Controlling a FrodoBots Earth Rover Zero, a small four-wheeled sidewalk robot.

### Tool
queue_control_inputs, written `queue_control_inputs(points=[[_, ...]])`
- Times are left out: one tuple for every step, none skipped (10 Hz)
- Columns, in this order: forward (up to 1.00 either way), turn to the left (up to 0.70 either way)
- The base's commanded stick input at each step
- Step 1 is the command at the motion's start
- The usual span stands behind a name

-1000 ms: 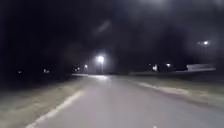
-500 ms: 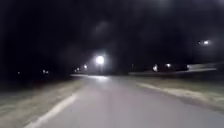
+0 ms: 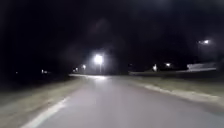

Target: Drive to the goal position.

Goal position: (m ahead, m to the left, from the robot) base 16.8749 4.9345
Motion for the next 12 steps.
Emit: queue_control_inputs(points=[[1.00, 0.00], [1.00, 0.00], [1.00, 0.00], [1.00, 0.00], [1.00, 0.00], [1.00, 0.00], [1.00, 0.00], [1.00, 0.00], [1.00, 0.00], [1.00, 0.00], [1.00, 0.00], [1.00, 0.00]])
